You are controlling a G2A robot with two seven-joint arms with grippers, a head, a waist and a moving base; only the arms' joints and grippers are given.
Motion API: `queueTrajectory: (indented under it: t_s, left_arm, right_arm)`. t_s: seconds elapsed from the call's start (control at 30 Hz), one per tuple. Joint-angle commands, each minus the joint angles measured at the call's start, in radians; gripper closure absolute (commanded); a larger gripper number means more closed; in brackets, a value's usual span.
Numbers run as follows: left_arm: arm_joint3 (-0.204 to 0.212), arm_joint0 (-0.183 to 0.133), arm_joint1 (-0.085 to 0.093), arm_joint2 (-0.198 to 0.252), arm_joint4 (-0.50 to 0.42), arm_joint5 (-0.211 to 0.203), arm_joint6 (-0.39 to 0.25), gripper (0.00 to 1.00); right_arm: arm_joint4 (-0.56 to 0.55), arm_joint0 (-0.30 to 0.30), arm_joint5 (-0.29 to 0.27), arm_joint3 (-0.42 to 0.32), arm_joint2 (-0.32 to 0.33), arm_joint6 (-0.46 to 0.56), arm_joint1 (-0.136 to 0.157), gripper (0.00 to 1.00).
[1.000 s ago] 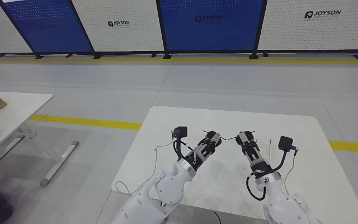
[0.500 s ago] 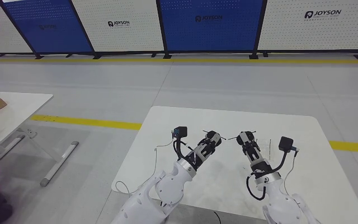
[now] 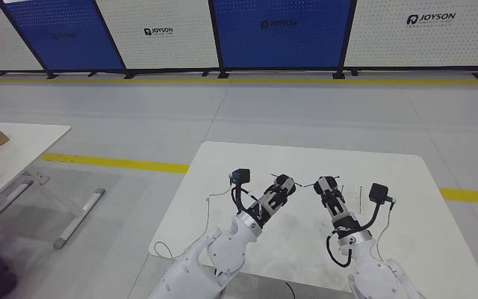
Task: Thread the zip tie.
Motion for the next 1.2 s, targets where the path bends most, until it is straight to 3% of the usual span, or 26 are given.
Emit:
queueTrajectory:
  t_s: [0.0, 1.17]
  left_arm:
    - [0.000, 0.000, 0.000, 0.000, 0.000, 0.000, 0.000, 1.00]
    - [0.000, 0.000, 0.000, 0.000, 0.000, 0.000, 0.000, 1.00]
  right_arm:
    - [0.006, -0.003, -0.003, -0.001, 0.005, -0.005, -0.002, 1.00]
    - [0.000, -0.005, -0.010, 0.011, 0.019, 0.021, -0.035, 1.00]
